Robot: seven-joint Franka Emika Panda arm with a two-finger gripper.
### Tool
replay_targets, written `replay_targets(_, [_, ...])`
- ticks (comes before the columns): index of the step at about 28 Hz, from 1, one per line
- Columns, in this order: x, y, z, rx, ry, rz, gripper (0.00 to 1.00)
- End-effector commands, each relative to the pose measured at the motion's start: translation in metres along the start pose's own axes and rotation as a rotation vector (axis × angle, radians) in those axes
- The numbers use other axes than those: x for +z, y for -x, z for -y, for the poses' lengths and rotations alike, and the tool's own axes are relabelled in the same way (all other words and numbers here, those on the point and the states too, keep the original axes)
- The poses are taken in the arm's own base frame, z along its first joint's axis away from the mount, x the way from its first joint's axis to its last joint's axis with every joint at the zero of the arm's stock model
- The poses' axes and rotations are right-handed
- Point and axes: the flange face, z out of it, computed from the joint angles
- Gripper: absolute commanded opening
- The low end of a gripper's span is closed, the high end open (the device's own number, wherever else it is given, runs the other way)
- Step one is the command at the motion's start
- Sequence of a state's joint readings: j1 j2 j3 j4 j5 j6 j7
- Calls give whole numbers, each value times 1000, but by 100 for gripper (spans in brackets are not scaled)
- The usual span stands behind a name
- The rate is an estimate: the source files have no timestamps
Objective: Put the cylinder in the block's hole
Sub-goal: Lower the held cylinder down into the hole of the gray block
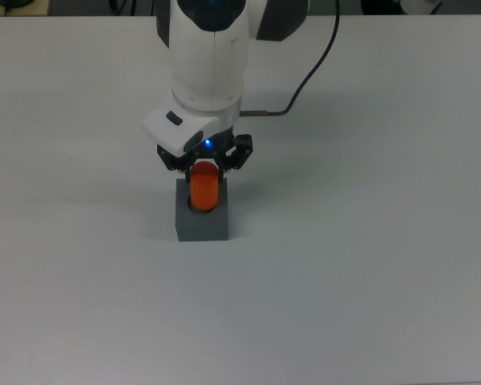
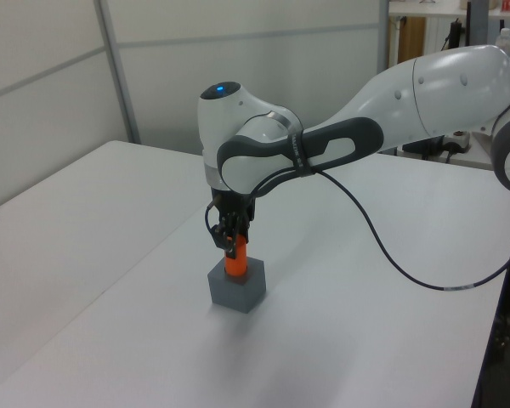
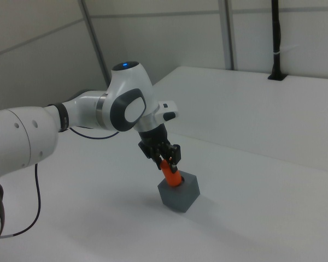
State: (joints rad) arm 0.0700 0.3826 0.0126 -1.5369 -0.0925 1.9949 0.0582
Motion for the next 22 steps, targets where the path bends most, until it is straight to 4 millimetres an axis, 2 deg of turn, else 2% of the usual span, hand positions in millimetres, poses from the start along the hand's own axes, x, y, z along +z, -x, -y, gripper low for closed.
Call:
replay_targets(1, [8,7,0,-2,26,20,11])
replay_targets(20, [9,6,-9,14,31,19,12])
replay_targets(22, [10,6,-9,14,31,21,17])
